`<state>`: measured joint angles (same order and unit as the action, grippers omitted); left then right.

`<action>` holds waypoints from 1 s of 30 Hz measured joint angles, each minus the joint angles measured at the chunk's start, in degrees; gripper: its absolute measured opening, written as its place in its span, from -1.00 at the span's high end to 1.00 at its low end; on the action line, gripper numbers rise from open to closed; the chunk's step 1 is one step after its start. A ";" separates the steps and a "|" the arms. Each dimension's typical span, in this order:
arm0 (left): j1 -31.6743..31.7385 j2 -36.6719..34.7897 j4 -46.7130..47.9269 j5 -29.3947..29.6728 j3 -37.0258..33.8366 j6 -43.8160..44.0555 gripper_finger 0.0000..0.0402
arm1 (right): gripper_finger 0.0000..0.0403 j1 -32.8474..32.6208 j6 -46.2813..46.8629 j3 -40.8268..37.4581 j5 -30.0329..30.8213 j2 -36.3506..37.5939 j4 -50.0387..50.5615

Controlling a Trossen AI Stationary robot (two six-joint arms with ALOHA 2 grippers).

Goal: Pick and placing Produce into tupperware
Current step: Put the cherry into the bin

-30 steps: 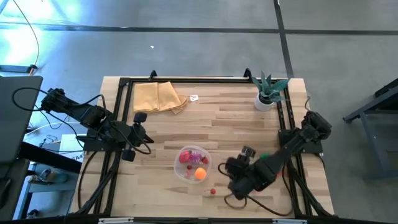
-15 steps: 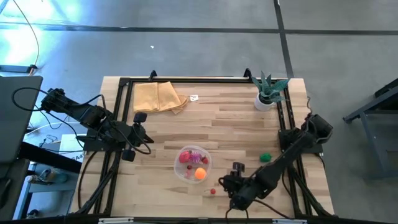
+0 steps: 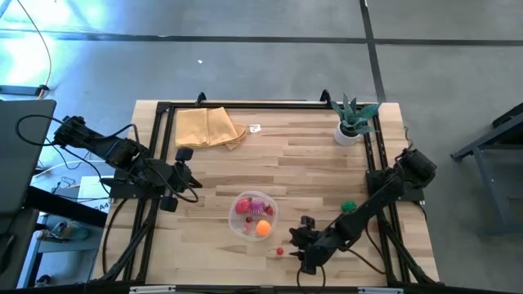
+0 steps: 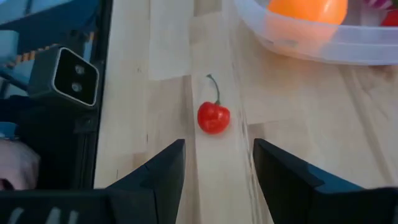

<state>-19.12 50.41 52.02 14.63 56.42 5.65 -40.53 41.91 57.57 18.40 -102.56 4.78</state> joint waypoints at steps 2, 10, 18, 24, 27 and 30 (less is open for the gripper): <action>-0.01 0.00 0.01 0.00 0.00 0.00 1.00 | 0.10 -0.05 -0.72 -1.76 -0.01 0.00 -2.93; 0.00 -0.02 0.01 0.00 0.00 0.00 1.00 | 0.10 -0.39 -8.88 -0.78 2.97 -7.16 -8.85; -0.02 0.00 0.03 0.02 0.00 0.00 1.00 | 0.10 -0.50 -12.05 3.95 6.00 -13.15 -6.78; -0.02 0.00 0.03 0.00 0.00 0.00 1.00 | 0.10 -0.48 -10.66 4.18 6.82 -13.30 -6.87; 0.00 0.00 0.03 0.00 0.00 0.02 1.00 | 0.10 -0.42 -8.45 4.18 8.34 -13.46 -7.22; -0.01 0.00 0.01 0.02 0.00 0.01 1.00 | 0.10 -0.22 -7.40 4.10 11.26 -13.53 -6.97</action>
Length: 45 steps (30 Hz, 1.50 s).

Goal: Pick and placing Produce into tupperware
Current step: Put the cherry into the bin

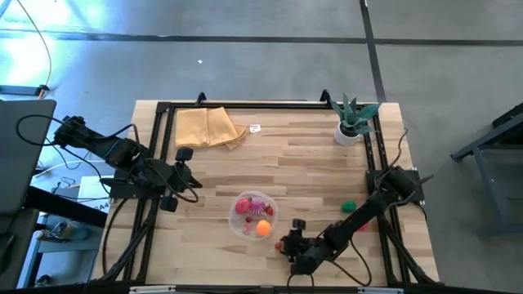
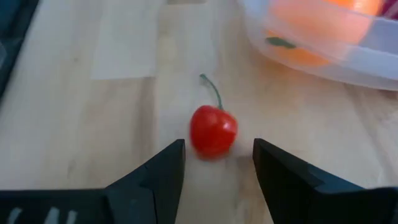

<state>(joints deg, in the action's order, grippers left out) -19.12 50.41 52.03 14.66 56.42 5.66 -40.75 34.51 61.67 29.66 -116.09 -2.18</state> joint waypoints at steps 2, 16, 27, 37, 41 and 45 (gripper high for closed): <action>-0.01 0.00 0.00 -0.02 0.00 0.01 1.00 | 0.10 0.34 0.02 0.00 -0.21 -0.02 0.04; 0.01 0.00 0.00 -0.02 0.00 -0.01 1.00 | 0.10 2.28 -3.54 0.00 -3.60 0.09 -0.65; 0.00 0.00 0.00 -0.02 0.00 0.01 1.00 | 0.10 3.24 -4.97 0.00 -4.73 0.15 -0.89; 0.00 0.00 0.00 0.00 0.00 -0.01 1.00 | 0.22 3.74 -4.97 0.02 -5.13 0.15 -0.84; 0.01 0.00 0.00 -0.02 0.00 0.01 1.00 | 0.33 3.80 -4.97 0.02 -5.30 0.15 -0.79; -0.01 0.00 0.00 -0.02 0.00 0.00 1.00 | 0.38 3.80 -4.82 0.02 -5.35 0.15 -0.72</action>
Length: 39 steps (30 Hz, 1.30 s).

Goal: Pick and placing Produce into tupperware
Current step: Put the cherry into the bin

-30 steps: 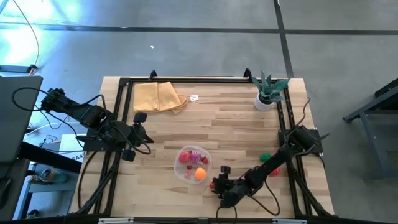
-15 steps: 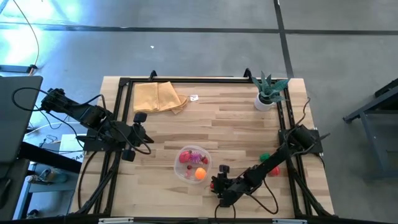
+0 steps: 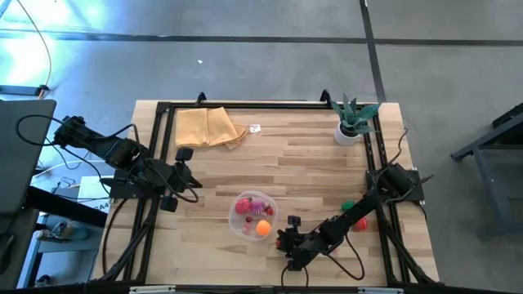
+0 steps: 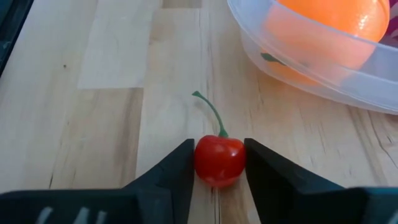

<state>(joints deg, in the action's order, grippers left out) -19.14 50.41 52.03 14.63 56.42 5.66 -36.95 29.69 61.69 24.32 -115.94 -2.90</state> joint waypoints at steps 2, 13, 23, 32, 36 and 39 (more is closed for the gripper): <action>0.01 0.00 0.00 0.01 0.00 0.01 1.00 | 0.38 0.00 0.17 0.02 -0.10 0.00 0.12; 0.00 0.00 0.00 0.00 0.00 0.00 1.00 | 0.39 0.00 0.26 0.07 -0.38 0.00 0.30; 0.02 -0.02 0.00 0.02 0.00 0.01 1.00 | 0.39 -0.04 -1.71 7.06 -2.30 -0.09 11.09; 0.02 -0.02 0.00 0.02 0.00 0.00 1.00 | 0.39 -0.35 -5.48 20.69 2.36 -0.05 33.80; 0.00 0.00 0.00 0.02 0.00 0.00 1.00 | 0.39 0.07 -7.75 25.70 6.02 0.00 41.98; 0.02 0.00 0.00 0.02 0.00 0.02 1.00 | 0.39 1.29 -9.84 28.51 7.99 0.00 45.81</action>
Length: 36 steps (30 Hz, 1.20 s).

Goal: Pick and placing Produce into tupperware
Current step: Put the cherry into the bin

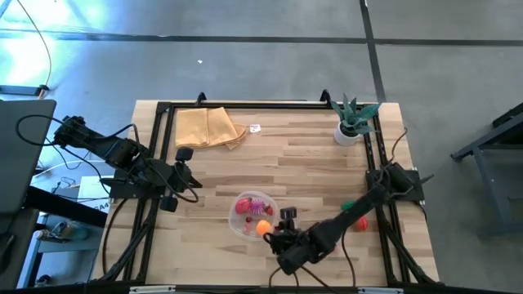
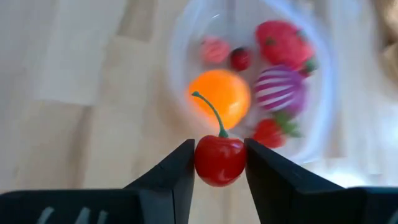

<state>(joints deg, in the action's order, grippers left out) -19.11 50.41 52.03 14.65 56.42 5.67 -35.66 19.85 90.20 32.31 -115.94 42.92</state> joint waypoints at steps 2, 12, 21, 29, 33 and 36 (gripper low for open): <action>-0.01 -0.02 0.00 -0.01 0.00 0.00 1.00 | 0.39 1.30 -2.24 1.34 0.74 0.00 0.95; -0.01 0.00 0.00 -0.02 0.00 0.00 1.00 | 0.39 10.82 -10.18 2.72 -5.63 0.04 -0.19; 0.00 0.00 0.00 -0.02 0.00 -0.02 1.00 | 0.39 13.17 -13.13 1.20 -11.22 -0.10 -7.64; 0.00 0.00 0.00 0.00 0.00 0.00 1.00 | 0.39 13.18 -11.31 -7.50 -9.25 0.00 -13.47; 0.00 -0.02 0.00 -0.01 0.00 -0.02 1.00 | 0.39 13.20 -11.29 -8.44 -10.78 0.10 -15.65; -0.02 -0.02 0.00 0.00 0.00 0.00 1.00 | 0.39 13.18 -10.89 -9.01 -10.98 0.13 -15.60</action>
<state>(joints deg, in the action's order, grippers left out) -19.13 50.39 52.03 14.65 56.42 5.67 -22.48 8.96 81.19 21.32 -115.81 27.32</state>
